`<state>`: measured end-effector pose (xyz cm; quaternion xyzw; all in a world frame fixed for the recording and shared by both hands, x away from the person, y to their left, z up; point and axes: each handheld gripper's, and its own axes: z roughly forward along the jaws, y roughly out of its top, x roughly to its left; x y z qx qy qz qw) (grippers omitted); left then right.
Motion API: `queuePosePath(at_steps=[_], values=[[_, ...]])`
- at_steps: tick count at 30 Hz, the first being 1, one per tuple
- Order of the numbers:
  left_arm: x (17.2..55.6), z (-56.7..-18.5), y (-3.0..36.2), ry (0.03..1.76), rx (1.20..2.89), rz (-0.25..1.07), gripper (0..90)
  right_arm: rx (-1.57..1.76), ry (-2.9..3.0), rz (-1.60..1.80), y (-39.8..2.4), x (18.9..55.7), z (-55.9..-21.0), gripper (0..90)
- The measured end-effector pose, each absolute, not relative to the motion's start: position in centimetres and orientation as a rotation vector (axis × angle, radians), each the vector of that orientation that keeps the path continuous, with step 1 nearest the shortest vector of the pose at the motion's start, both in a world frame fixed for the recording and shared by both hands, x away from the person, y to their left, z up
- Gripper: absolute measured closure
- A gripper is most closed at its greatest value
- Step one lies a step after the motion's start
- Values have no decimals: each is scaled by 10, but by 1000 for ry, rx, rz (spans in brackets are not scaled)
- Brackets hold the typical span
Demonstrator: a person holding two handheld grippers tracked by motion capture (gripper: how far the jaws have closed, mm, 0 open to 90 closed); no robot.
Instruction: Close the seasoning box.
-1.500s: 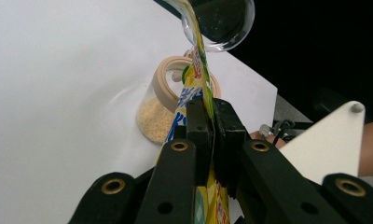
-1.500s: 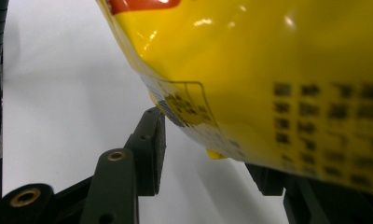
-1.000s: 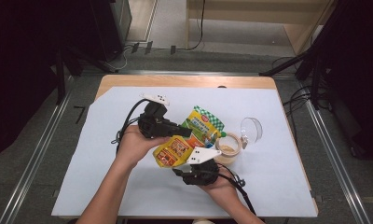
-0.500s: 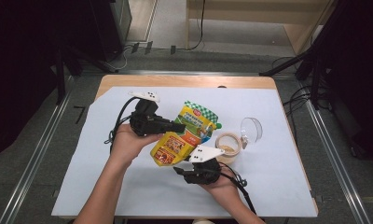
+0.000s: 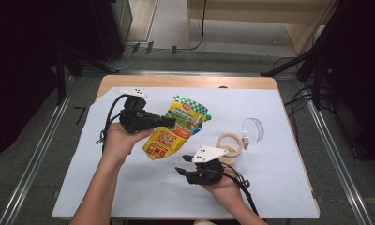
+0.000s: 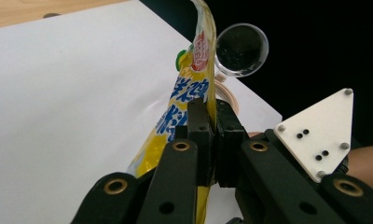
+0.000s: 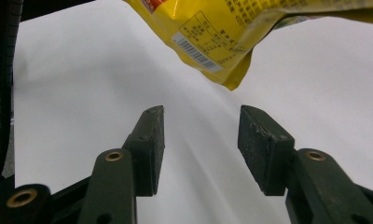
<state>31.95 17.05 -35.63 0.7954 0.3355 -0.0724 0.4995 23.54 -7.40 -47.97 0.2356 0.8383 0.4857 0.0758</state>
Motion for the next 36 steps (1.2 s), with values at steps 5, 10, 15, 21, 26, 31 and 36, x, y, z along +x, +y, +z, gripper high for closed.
queuePosePath(at_steps=[5, 10, 15, 21, 26, 31, 36], values=[[327, -361, 175, 846, 1893, -161, 886, 714, 2512, 1455, -74, 235, -479, 525], [334, -368, 177, 873, 1870, -138, 883, 709, 2508, 1444, -75, 235, -479, 526], [342, -377, 177, 895, 1856, -132, 885, 719, 2515, 1432, -76, 233, -480, 527], [349, -388, 175, 915, 1860, -114, 885, 712, 2500, 1440, -78, 232, -479, 528], [350, -395, 181, 918, 1842, -122, 888, 715, 2499, 1437, -79, 232, -479, 529], [347, -395, 187, 915, 1849, -131, 885, 710, 2501, 1435, -78, 231, -478, 528], [341, -393, 193, 928, 1863, -105, 880, 705, 2500, 1440, -78, 231, -477, 528]])
